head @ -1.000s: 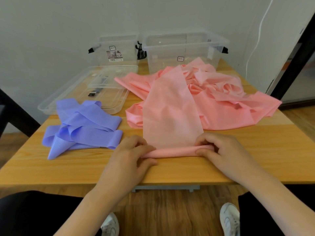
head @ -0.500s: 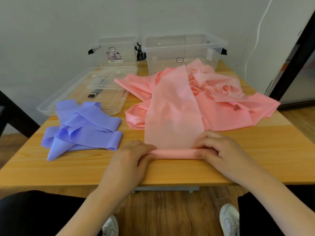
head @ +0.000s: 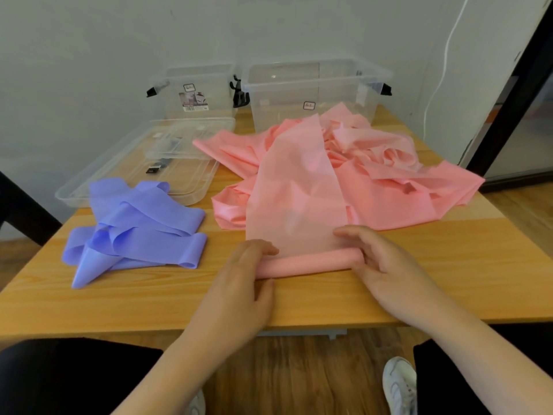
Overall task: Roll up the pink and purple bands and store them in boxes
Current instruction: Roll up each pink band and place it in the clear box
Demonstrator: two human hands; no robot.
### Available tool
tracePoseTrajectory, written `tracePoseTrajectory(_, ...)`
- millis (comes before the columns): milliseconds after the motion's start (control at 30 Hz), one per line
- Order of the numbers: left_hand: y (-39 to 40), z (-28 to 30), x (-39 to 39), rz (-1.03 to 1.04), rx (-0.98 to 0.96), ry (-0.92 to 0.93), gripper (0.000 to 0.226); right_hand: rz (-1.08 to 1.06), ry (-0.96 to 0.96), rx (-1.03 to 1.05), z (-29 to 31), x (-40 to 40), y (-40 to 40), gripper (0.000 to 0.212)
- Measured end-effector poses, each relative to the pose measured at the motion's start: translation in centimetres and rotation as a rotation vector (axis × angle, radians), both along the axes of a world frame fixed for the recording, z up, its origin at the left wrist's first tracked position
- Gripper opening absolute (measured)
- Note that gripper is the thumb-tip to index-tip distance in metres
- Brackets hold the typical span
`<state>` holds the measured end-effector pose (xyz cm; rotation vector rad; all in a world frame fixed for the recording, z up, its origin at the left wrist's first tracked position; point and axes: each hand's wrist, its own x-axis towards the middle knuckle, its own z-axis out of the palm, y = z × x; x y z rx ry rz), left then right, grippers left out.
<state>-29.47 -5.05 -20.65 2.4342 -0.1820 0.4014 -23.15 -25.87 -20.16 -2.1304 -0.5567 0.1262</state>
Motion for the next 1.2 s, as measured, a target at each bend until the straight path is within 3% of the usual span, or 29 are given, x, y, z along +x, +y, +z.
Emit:
tracePoseTrajectory(200, 0.9, 0.0, 0.5, 0.04, 0.006, -0.019, 0.017, 0.008, -0.241, -0.137, 0.2, 0.3, -0.3, 0.03)
tracePoseTrajectory(367, 0.7, 0.4, 0.3, 0.032, -0.055, -0.044, 0.018, -0.068, -0.2, -0.163, 0.6, 0.1, -0.7, 0.02)
tracePoseTrajectory(500, 0.9, -0.1, 0.2, -0.027, 0.082, -0.049, 0.027, -0.12, -0.26, -0.255, 0.6, 0.3, -1.0, 0.016)
tracePoseTrajectory(633, 0.5, -0.3, 0.3, -0.005, 0.056, -0.051, 0.021, 0.043, -0.311, -0.245, 1.1, 0.5, -1.4, 0.008)
tracePoseTrajectory(767, 0.2, 0.0, 0.3, 0.0, -0.047, -0.026, 0.019, 0.101, -0.265, -0.275, 0.9, 0.4, -1.4, 0.014)
tracePoseTrajectory(967, 0.3, -0.3, 0.6, -0.073, 0.058, -0.009, 0.023, -0.045, -0.285, -0.214, -0.1, 0.7, -1.3, 0.019)
tracePoseTrajectory(1100, 0.2, -0.1, 0.5, -0.029, 0.009, -0.03, 0.023, 0.05, -0.343, -0.303, -0.2, 0.4, -1.6, 0.04)
tracePoseTrajectory(1200, 0.2, 0.2, 0.5, -0.064, -0.016, -0.022, 0.027, 0.065, -0.427, -0.292, -0.4, 0.4, -1.8, 0.029)
